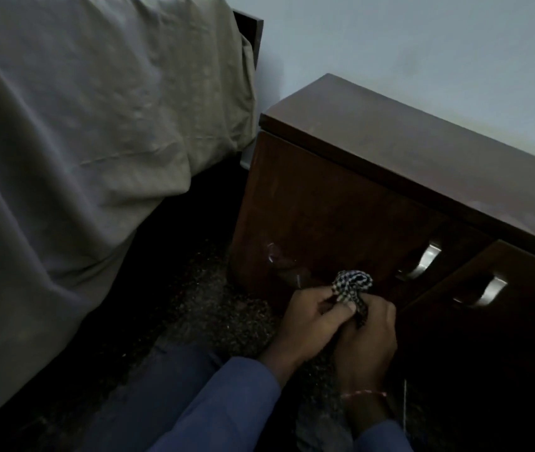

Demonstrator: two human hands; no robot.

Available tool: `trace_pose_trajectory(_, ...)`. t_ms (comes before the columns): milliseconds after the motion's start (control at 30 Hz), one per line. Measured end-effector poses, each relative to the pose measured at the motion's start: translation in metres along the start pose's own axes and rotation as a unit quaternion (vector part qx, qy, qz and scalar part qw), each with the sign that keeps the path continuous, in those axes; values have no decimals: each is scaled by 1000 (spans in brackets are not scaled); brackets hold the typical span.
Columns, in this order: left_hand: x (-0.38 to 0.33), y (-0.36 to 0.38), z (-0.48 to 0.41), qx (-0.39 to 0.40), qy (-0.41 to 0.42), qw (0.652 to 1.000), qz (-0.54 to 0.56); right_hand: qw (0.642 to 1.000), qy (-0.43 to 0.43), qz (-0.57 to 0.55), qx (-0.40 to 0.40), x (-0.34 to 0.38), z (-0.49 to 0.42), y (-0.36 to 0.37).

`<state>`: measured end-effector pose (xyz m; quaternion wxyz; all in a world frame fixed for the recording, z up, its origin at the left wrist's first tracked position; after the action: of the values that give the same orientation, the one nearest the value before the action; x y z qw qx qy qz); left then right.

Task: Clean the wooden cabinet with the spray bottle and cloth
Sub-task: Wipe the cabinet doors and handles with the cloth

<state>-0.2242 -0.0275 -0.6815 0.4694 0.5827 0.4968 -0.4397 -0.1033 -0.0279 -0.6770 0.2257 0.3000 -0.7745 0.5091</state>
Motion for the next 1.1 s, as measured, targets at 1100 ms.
trace_pose_trajectory(1100, 50, -49, 6, -217, -22, 973, 77, 978, -156, -33, 134, 58, -33, 82)
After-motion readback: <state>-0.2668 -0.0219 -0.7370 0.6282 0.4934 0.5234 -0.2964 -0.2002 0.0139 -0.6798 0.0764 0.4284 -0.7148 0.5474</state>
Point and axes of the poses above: each hand's wrist, its own z-axis away from the middle knuckle, its own y-axis out of the palm, x = y × z, the point moved 7 cm from there along -z, towards the middle knuckle, and after that the axes turned 12 degrees about x, right-handed, at the moved point
